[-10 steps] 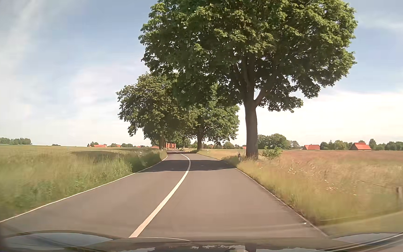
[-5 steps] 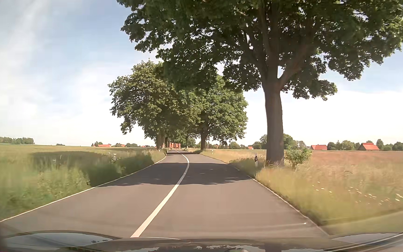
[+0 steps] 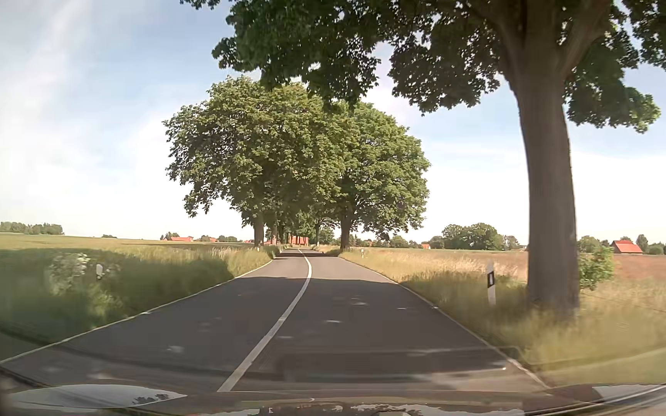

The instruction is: Follow the waypoints while adhering to traffic rules and regulations

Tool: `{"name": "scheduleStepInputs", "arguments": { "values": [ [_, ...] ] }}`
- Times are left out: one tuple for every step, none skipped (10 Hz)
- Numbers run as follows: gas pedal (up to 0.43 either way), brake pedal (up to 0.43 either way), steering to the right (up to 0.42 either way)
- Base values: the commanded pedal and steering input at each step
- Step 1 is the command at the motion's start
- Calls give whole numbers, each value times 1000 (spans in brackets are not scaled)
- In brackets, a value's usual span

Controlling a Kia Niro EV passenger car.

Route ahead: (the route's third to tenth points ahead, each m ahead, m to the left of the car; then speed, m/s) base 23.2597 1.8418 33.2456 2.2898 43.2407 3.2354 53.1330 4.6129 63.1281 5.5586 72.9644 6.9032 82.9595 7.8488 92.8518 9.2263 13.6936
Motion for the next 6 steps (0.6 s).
{"name": "scheduleStepInputs", "arguments": {
  "values": [
    [197, 0, -19],
    [197, 0, -19],
    [197, 0, -20],
    [197, 0, -20],
    [209, 0, -20],
    [209, 0, -20]
  ]
}}
